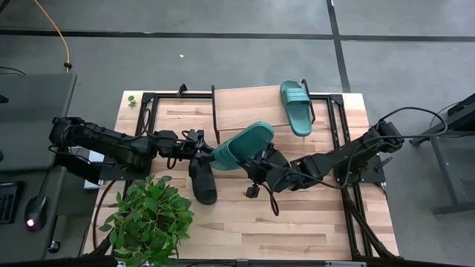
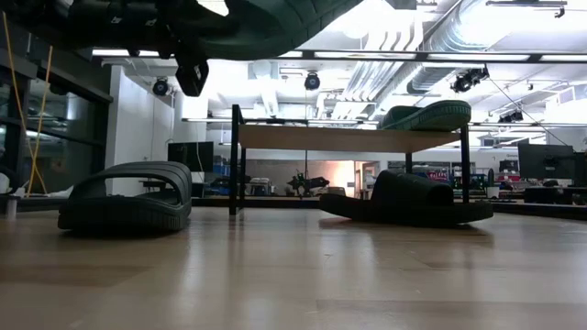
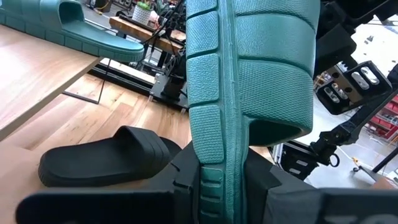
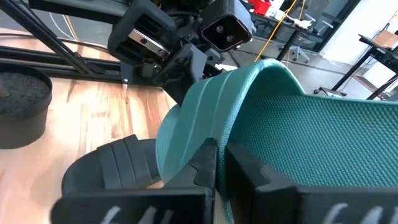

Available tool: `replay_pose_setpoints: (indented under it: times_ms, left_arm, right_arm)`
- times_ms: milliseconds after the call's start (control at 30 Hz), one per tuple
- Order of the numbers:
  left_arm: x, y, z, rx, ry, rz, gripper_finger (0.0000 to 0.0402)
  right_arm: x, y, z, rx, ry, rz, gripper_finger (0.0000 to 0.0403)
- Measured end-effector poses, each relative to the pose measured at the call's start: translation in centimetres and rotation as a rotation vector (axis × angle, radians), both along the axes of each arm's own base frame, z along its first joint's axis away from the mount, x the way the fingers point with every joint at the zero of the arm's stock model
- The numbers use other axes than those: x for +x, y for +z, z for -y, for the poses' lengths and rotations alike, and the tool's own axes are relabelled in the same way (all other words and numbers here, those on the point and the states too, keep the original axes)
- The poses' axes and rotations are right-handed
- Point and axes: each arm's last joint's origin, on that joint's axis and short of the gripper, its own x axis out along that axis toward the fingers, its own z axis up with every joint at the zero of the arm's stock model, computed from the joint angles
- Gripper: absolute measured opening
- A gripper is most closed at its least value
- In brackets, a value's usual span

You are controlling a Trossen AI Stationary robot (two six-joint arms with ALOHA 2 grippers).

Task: Pick and place slides into the shelf
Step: Put the green slipper on the shelf

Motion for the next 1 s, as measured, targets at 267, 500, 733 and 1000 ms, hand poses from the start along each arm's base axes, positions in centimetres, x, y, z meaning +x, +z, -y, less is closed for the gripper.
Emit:
replay_pose_setpoints:
  times_ms: [267, 500, 733, 1000]
  left_arm:
    - [-0.01, -0.16, 0.02, 0.001, -0.005, -0.016, 0.0067]
    - [-0.02, -0.21, 0.02, 0.002, -0.008, -0.022, 0.0056]
    - [-0.03, -0.29, 0.08, 0.018, -0.029, -0.031, 0.0063]
    - [-0.07, -0.68, 0.18, 0.015, -0.058, -0.068, 0.006]
  right_arm:
    - [0.02, -0.02, -0.08, 0.032, 0.028, 0.0, 0.0007]
    - [-0.03, -0.13, -0.06, 0.033, 0.03, -0.011, 0.0007]
    - [-0.03, -0.13, -0.09, 0.037, 0.036, -0.012, 0.0033]
    - [-0.01, -0.06, -0.12, 0.039, 0.039, -0.007, 0.0105]
